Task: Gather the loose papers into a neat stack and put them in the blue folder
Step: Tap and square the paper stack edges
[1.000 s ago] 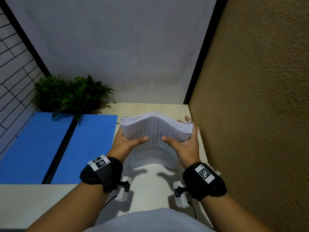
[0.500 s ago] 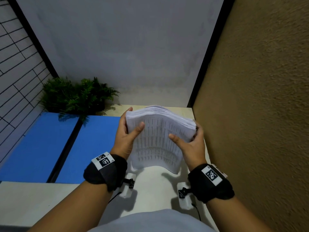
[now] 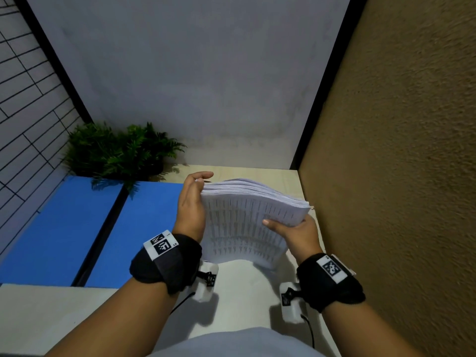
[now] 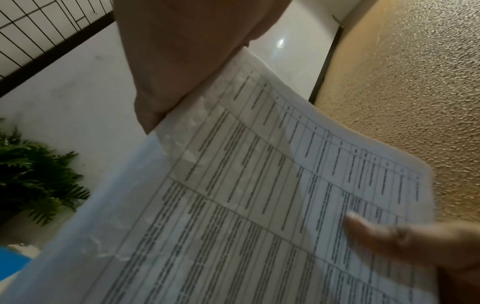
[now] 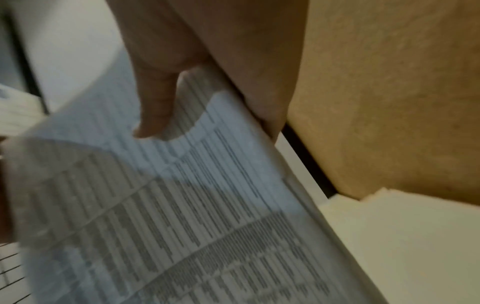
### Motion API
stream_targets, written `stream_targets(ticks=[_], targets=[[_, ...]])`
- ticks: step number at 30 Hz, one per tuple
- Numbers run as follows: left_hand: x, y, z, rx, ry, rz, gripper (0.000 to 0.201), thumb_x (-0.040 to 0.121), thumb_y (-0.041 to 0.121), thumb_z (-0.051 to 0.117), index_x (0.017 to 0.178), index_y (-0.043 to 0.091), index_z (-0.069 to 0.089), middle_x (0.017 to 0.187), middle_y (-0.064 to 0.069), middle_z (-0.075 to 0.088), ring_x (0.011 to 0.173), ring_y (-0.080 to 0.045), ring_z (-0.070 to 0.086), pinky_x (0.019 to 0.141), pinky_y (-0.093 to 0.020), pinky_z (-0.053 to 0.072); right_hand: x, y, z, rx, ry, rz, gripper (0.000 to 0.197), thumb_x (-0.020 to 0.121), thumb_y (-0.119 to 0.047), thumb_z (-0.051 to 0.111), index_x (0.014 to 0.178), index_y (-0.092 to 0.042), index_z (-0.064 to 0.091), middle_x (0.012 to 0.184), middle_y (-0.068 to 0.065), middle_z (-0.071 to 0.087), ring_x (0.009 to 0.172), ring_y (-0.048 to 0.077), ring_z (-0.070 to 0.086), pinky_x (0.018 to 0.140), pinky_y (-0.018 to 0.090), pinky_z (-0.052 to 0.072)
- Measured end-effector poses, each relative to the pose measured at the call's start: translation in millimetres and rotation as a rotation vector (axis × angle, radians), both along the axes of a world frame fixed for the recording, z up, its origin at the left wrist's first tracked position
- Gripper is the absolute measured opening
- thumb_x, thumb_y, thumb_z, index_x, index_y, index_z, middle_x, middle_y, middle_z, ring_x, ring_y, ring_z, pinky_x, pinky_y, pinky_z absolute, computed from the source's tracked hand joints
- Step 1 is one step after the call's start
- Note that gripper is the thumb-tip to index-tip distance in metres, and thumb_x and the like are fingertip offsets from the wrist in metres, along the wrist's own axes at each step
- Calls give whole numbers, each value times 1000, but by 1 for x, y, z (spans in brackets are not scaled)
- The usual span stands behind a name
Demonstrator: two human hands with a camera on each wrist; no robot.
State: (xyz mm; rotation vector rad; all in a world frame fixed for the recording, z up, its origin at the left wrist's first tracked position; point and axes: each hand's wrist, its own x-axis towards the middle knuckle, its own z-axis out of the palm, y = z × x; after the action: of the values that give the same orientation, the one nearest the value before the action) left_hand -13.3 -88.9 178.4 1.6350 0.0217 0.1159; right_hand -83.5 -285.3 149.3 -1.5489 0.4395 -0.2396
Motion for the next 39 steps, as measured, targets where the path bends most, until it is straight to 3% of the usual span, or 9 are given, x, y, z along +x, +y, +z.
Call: stream_targets(ticks=[3,6,9,14,19,26,30,35,39], targets=[[0,7,7,94,-105,-15,28,99,40,43,119,26,56,114,7,59,115,-17,55,101,-40,45,9,-5,1,-19,53,-8,36,65,-6,84,91,-25,70,95,2,73,98,25,68,91,45,55],[3,18,29,616,-482,-115,68,72,60,71,130,34,49,129,10,51,125,-15,46,109,-42,33,18,-3,19,-218,-32,40,25,72,-9,80,84,-29,70,87,-5,73,89,16,69,86,41,57],[13,19,41,834,-389,-361,72,58,58,80,123,36,58,123,12,63,119,-14,57,112,-50,34,27,12,38,-452,-123,133,19,75,-12,73,85,-29,74,80,-6,75,80,12,70,75,38,60],[7,22,11,450,-34,-332,12,68,23,85,74,23,74,70,8,74,70,-11,64,73,-37,56,31,20,50,-743,-145,235,11,69,-30,76,67,-26,66,62,-8,66,63,13,62,57,32,50],[0,51,-8,125,95,-206,18,75,3,79,82,18,71,64,21,73,60,6,67,57,-9,49,16,-40,23,-783,260,256,45,48,-52,85,68,-18,65,67,1,67,70,26,66,61,40,52],[-12,56,-20,-189,154,-136,25,82,-13,63,97,7,66,73,8,78,67,-5,73,59,-18,56,-19,-77,-13,85,107,6,48,55,-4,87,98,-16,68,95,1,73,92,19,67,77,29,55],[-12,41,-42,-115,173,-147,31,77,-9,72,101,10,70,82,6,79,79,-11,75,65,-20,58,-14,-58,-34,124,96,-198,40,54,-4,88,88,-11,70,92,6,73,90,26,67,86,46,57],[-11,38,-82,-48,230,-16,44,67,1,85,106,14,70,104,-5,73,95,-19,69,83,-35,56,-32,-49,-44,39,73,-259,44,68,-7,83,107,-20,67,98,-2,70,89,14,65,78,30,52],[-16,36,-103,76,285,-53,45,59,14,89,99,15,71,103,-9,73,101,-29,68,88,-46,56,-35,-55,-56,4,199,-177,32,69,5,78,83,-21,66,84,-2,69,83,20,63,65,23,48]])
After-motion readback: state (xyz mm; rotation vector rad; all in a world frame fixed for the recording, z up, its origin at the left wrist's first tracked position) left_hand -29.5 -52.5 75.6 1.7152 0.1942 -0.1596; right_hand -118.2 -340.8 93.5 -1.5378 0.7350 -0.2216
